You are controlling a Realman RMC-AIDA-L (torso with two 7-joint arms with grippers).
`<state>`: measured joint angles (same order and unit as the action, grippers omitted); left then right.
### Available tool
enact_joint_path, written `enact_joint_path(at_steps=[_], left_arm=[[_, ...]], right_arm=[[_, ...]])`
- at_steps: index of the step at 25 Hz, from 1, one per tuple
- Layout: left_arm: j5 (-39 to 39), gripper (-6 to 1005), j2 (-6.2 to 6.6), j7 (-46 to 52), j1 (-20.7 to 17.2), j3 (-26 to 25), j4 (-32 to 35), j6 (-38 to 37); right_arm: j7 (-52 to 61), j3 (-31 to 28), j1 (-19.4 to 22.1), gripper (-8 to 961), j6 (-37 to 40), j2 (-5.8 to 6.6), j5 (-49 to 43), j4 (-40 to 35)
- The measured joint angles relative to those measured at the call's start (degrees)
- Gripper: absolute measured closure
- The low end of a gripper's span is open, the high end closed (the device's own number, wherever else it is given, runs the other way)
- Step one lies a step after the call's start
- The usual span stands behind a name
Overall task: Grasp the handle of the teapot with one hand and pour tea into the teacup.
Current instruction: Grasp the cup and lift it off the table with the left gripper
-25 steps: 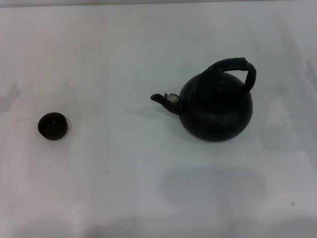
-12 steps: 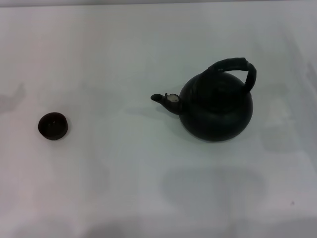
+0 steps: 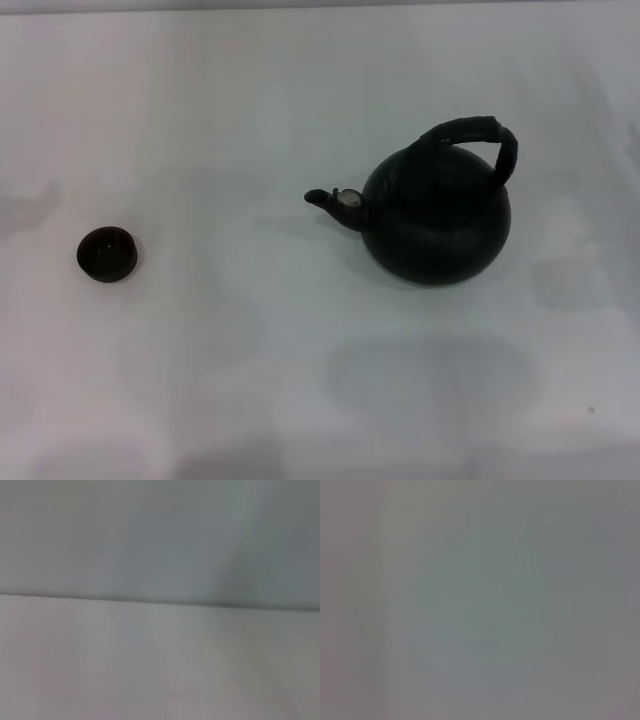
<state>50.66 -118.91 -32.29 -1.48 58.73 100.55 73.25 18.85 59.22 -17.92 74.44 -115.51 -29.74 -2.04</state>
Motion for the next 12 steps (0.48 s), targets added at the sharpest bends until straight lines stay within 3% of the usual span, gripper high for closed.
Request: enact_joint_path(at_steps=[7,12], left_arm=[[-6.18,168,-0.02,1.00,3.98,8.04,-3.79,-0.42],[-8.91,129,0.02,1.75,8.25,11.86,-10.01,-0.32]], right_arm=[[-0.24,0.11,0.40,81,-0.25,-0.16,-0.04,0.69],[-0.18,0.00,0.45,80,0.12,-0.21,-0.06,1.59]])
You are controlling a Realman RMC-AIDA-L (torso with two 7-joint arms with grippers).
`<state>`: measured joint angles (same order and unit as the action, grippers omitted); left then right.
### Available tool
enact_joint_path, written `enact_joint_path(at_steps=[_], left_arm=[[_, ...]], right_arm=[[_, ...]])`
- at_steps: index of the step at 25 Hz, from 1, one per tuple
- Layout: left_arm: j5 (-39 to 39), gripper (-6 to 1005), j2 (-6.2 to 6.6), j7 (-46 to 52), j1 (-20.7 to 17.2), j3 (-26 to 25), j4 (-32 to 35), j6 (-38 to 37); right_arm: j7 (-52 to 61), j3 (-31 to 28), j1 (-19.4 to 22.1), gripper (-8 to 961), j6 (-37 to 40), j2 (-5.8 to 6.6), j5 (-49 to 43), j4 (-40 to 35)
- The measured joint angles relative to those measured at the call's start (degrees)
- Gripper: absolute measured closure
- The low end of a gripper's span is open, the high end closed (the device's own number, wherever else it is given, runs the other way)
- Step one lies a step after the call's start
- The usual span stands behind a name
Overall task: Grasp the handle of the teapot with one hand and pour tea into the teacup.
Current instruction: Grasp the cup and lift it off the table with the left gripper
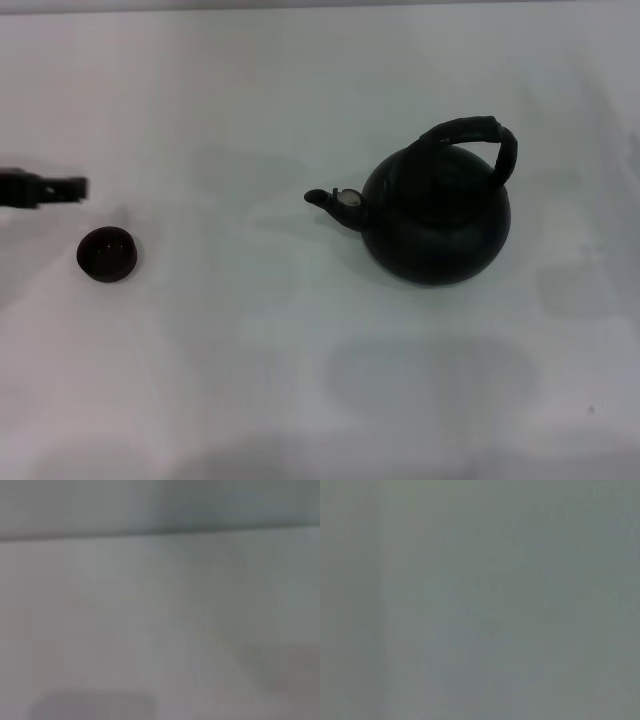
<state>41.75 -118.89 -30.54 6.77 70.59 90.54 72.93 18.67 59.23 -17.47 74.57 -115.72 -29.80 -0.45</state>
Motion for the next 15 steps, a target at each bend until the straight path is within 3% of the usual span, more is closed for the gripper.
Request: enact_joint_path(at_steps=[7,15], left_arm=[[-0.56,130,-0.09,-0.34,4.71,0.95,-7.86,-0.11],[-0.96,130,0.10,0.24,7.05,2.64,-10.61,1.69]], right_arm=[[0.06,-0.21,-0.02,80,0.02,-0.03,0.09,0.26],[0.21,-0.37,-0.44,79,-0.24,-0.03,0.44,-0.21]])
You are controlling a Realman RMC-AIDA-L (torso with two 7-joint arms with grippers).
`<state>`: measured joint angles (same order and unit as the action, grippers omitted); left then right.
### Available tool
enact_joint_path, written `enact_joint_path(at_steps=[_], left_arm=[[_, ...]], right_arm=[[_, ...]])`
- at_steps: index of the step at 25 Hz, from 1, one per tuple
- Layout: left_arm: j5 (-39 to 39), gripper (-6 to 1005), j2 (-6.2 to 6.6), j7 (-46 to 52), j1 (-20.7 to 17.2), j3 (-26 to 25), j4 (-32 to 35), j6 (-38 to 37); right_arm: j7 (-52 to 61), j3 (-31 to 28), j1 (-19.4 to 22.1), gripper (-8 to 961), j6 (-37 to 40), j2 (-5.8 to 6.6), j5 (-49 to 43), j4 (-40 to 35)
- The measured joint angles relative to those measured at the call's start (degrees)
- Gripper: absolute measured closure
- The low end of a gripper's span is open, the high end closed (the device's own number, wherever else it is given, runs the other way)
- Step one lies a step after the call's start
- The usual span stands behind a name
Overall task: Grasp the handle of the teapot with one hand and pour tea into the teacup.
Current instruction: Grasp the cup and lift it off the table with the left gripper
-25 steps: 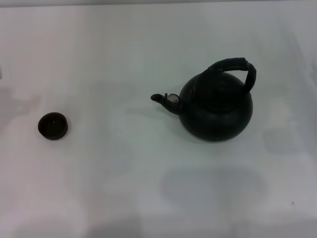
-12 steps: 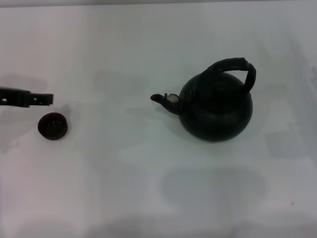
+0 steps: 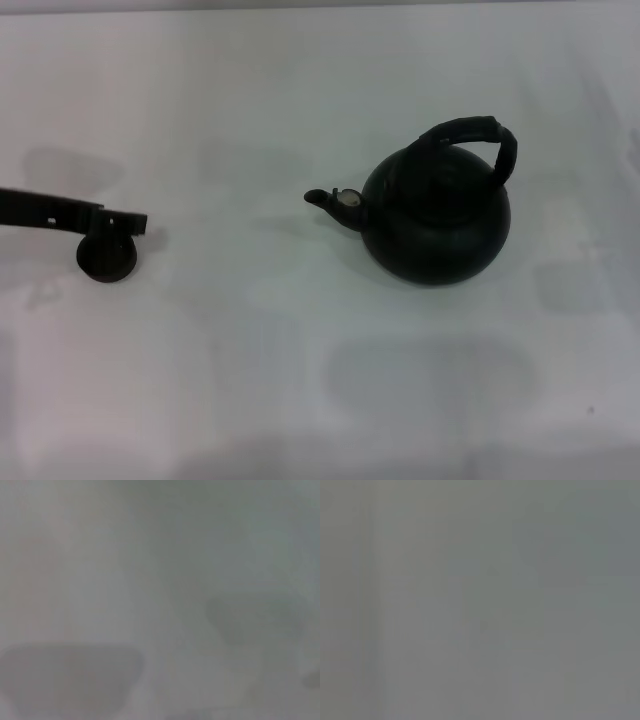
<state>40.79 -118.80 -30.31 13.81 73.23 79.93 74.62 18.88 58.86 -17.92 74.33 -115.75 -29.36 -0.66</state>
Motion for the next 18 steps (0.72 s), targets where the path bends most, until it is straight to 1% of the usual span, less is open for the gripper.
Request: enact_joint_path(at_steps=[4,11,18], left_arm=[[-0.89,129,0.07,0.90,1.00,-0.22,-0.45,2.34],[-5.05,129,0.21,3.34,2.22,-0.37,-0.21,4.93],[-6.28,128,0.12,3.68,2.85,-0.04,-0.34,5.46]], right_arm=[[0.02,0.01,-0.10,79,0.18,0.00,0.06,-0.11],[0.02,-0.06,-0.23,80,0.24,0.00,0.10,-0.29],[0.02,-0.06,-0.28,81,0.29,0.00,0.10,-0.31]])
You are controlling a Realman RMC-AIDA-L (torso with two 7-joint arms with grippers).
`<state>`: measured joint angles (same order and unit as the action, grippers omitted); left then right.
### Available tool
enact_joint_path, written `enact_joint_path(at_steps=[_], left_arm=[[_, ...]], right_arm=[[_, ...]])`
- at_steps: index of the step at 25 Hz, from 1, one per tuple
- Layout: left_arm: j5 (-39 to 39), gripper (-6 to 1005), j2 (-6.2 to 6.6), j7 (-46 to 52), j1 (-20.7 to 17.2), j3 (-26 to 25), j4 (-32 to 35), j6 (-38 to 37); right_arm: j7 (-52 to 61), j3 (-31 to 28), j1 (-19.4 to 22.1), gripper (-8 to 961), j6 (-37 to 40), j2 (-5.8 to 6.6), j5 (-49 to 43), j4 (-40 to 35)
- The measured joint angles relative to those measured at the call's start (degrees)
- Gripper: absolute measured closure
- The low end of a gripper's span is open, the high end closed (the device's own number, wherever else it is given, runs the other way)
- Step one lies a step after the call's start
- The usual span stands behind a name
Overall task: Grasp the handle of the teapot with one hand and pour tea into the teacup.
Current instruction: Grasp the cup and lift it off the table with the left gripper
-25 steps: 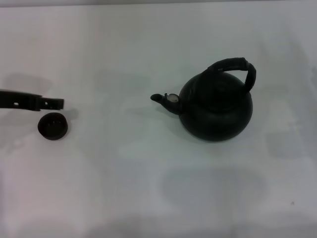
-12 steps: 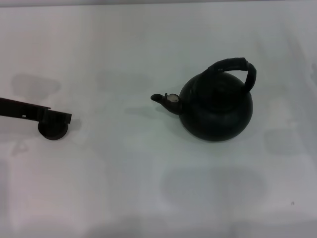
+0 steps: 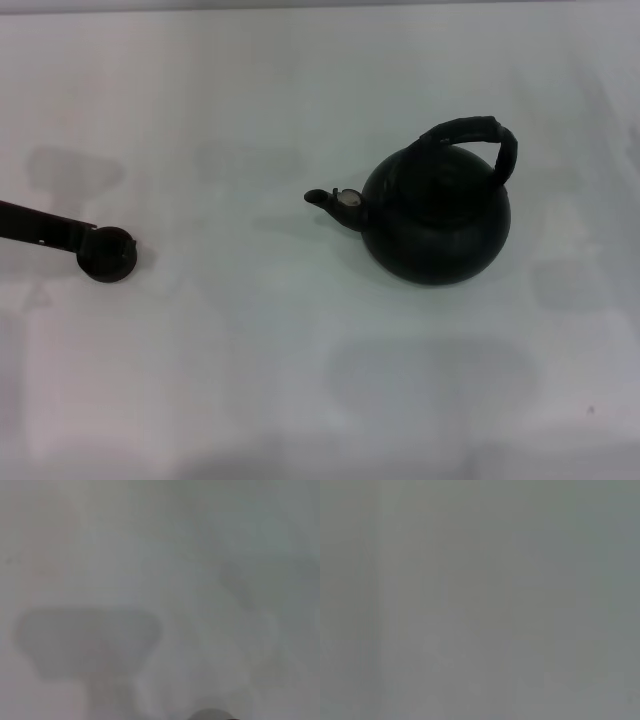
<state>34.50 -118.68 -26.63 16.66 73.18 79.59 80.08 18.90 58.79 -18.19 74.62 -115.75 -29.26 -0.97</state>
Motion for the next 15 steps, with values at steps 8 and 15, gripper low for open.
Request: enact_joint_path(at_steps=[8,15], left_arm=[[0.03,128,-0.06,-0.30,0.79,0.58,-0.48,1.24],[-0.14,129,-0.04,-0.03,1.33,0.91,-1.83,1.90]], right_arm=[[0.00,0.13,0.14,80,0.00,0.00,0.00,0.02],[0.00,0.01,0.40,79,0.27,0.00,0.00,0.01]])
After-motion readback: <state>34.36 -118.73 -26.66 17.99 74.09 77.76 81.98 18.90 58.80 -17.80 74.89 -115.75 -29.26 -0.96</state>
